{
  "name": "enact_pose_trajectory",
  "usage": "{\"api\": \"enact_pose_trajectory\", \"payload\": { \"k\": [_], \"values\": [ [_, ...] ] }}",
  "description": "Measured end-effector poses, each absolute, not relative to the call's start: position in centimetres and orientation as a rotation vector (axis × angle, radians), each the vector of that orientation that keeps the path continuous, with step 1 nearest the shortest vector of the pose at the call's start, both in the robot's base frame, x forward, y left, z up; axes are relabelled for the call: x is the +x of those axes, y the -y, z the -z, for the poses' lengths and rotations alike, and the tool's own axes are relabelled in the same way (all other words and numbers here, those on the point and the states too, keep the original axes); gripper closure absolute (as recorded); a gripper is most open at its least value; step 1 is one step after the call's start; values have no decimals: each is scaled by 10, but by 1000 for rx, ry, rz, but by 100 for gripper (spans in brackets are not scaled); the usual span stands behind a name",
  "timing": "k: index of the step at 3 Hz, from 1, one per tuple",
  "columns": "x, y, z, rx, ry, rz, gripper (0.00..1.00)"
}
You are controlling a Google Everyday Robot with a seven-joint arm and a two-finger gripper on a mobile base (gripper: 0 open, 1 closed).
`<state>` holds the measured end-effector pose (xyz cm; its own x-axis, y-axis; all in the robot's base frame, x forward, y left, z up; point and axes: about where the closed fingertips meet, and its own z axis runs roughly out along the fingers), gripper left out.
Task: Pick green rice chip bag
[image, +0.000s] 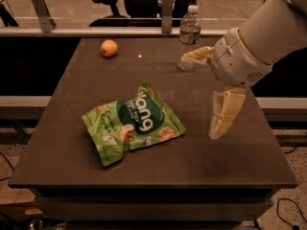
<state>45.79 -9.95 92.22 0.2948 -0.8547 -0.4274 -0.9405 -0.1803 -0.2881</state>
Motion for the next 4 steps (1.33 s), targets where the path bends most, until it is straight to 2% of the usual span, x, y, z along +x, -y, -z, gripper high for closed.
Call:
{"api": "enact_pose_trajectory", "payload": {
  "k": [3,4],
  "values": [
    [468,75,-889,-2060,-1528,-421,0],
    [474,70,-889,-2015,-1557,-404,0]
  ]
}}
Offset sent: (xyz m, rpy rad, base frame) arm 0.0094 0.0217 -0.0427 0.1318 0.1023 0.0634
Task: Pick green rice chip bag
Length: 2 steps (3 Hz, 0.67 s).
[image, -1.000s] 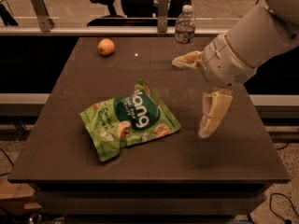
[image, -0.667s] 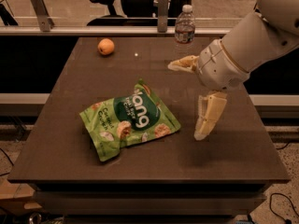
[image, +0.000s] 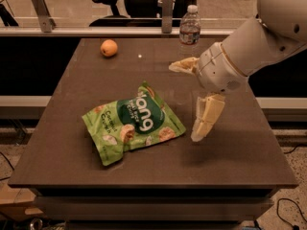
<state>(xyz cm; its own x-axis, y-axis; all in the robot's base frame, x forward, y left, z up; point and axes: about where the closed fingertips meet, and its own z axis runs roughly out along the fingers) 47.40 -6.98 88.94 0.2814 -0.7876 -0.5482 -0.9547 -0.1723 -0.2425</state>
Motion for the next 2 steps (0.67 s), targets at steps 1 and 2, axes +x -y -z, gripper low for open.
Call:
{"api": "enact_pose_trajectory", "payload": {
  "k": [1,2],
  "values": [
    [481,69,-890,-1945,-1611,-391,0],
    [486,69,-889,-1899,-1638,-396,0]
  ]
}}
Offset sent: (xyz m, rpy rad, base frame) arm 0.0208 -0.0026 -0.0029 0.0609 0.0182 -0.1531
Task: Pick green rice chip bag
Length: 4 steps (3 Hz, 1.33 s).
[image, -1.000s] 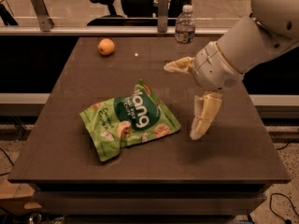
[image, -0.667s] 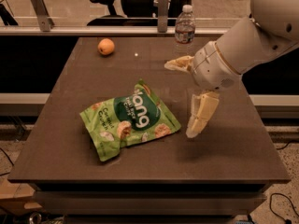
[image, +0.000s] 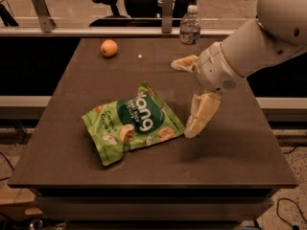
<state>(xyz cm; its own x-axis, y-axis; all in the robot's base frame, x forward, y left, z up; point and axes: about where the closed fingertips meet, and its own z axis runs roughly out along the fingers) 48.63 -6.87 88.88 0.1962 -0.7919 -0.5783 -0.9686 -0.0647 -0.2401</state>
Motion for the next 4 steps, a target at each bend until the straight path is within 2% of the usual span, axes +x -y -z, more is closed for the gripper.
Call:
{"api": "enact_pose_trajectory", "payload": {
  "k": [2,4],
  "values": [
    [493,62,-875,-1866,-1651,-442,0],
    [475,32,-848,-1906,-1656,-471,0]
  ]
}}
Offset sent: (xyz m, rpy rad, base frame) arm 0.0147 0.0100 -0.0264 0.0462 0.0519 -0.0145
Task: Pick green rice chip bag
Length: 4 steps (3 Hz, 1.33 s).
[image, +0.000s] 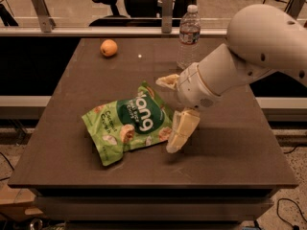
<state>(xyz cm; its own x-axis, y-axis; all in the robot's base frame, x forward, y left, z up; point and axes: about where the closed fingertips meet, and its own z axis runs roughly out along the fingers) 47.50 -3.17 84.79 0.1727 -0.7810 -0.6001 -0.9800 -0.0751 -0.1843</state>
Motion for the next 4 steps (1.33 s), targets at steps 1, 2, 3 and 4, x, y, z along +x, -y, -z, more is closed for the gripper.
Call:
{"api": "enact_pose_trajectory", "payload": {
  "k": [1,2,3,4],
  "values": [
    [470,19,-840,-1920,-1656,-472,0],
    [467,8,-839,-1938,-1636,-466,0],
    [466,0,-844,-1955,-1618,-452,19],
    [468,4,-856,-1935,-1616,-419,42]
  ]
}}
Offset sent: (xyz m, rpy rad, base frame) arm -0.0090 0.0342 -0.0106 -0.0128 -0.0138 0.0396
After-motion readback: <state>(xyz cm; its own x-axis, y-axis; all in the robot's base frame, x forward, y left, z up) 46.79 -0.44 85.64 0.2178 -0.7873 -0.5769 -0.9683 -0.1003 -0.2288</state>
